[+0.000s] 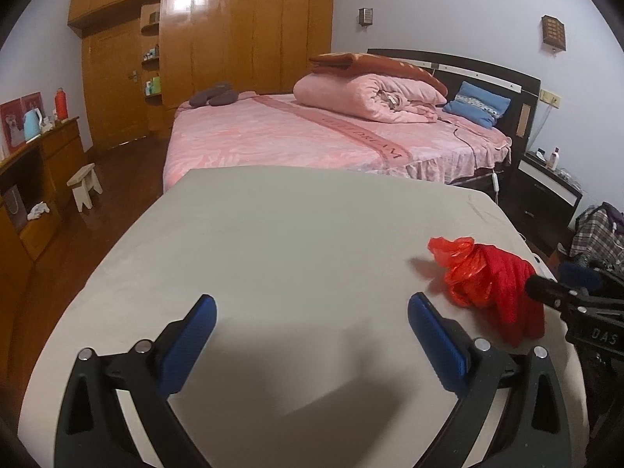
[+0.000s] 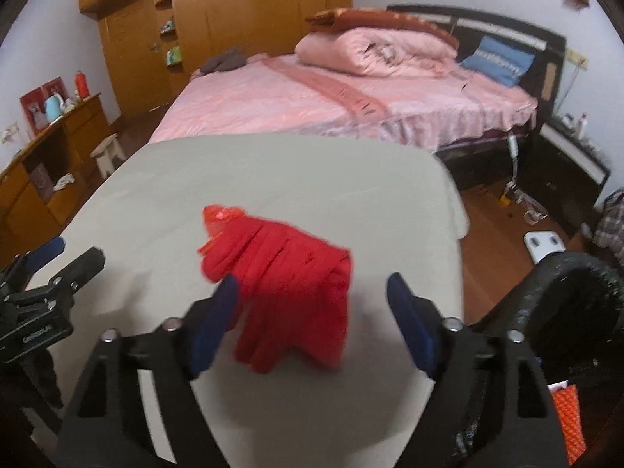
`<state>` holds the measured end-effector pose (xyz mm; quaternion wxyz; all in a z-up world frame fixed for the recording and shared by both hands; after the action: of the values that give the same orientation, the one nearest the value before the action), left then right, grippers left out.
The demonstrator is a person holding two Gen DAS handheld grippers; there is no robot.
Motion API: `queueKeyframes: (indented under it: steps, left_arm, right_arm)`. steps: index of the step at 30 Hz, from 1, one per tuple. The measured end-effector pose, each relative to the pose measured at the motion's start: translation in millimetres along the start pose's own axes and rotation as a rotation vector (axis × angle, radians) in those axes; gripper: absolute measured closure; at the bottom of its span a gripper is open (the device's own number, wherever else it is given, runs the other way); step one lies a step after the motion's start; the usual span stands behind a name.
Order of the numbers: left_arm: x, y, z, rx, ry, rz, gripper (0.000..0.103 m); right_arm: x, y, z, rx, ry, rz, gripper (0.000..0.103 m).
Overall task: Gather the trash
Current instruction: 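Lift the red gloves with the right tool while the left tool approaches the red plastic bag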
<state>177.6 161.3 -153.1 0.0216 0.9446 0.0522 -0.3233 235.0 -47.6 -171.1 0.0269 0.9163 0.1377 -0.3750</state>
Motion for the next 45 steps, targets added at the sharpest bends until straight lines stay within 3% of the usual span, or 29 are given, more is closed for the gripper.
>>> queueKeyframes:
  steps: [3, 8, 13, 15, 17, 20, 23, 29, 32, 40, 41, 44, 45]
  left_arm:
    - [0, 1, 0, -0.001, 0.000, 0.001, 0.007]
    - [1, 1, -2, -0.007, 0.003, -0.004, 0.007]
    - [4, -1, -2, -0.010, 0.001, -0.007, 0.007]
    - [5, -1, -3, -0.010, -0.002, -0.007, 0.007]
    - [7, 0, -2, -0.008, -0.007, -0.003, 0.007]
    - [9, 3, -2, -0.007, -0.011, 0.005, 0.007]
    - [9, 6, -3, -0.003, -0.008, 0.014, 0.007]
    - [8, 15, -4, 0.004, -0.002, 0.029, 0.007]
    - [8, 20, -4, 0.009, -0.002, 0.039, 0.007]
    - [9, 38, -6, 0.033, 0.000, 0.073, 0.007]
    - [10, 41, -7, 0.035, 0.001, 0.077, 0.007]
    - [12, 48, -10, 0.035, 0.000, 0.088, 0.007]
    - [13, 52, -11, 0.037, 0.000, 0.094, 0.007]
  right_arm:
    - [0, 0, -3, -0.006, 0.030, -0.022, 0.020]
    - [12, -11, -7, -0.055, 0.004, -0.084, 0.021]
    - [31, -11, -4, -0.036, -0.074, -0.111, 0.050]
    - [36, -7, -2, -0.013, -0.101, -0.139, 0.074]
    - [34, -2, -1, 0.017, -0.104, -0.180, 0.085]
    - [23, 2, -4, 0.051, -0.076, -0.227, 0.089]
    - [15, 7, -6, 0.090, -0.064, -0.283, 0.090]
    - [8, 14, -8, 0.069, -0.041, -0.154, 0.090]
    - [8, 21, -7, 0.094, -0.034, -0.130, 0.090]
    - [23, 34, 5, 0.111, -0.094, -0.034, 0.085]
    - [23, 36, 7, 0.117, -0.094, -0.027, 0.082]
    - [20, 41, 8, 0.131, -0.083, -0.008, 0.055]
    - [18, 42, 7, 0.135, -0.077, -0.008, 0.055]
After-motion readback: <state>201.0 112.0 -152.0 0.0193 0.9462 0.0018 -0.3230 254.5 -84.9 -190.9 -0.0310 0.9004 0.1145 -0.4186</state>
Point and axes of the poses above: each gripper's, at about its wrist camera, not at the fingertips, and x roughly the way its jaws point, y to its right, z to its underside, the point moved 1 cm from there along x, roughly the way its jaws point, and after that the axes turned 2 degrees about x, right-handed, at the moved point
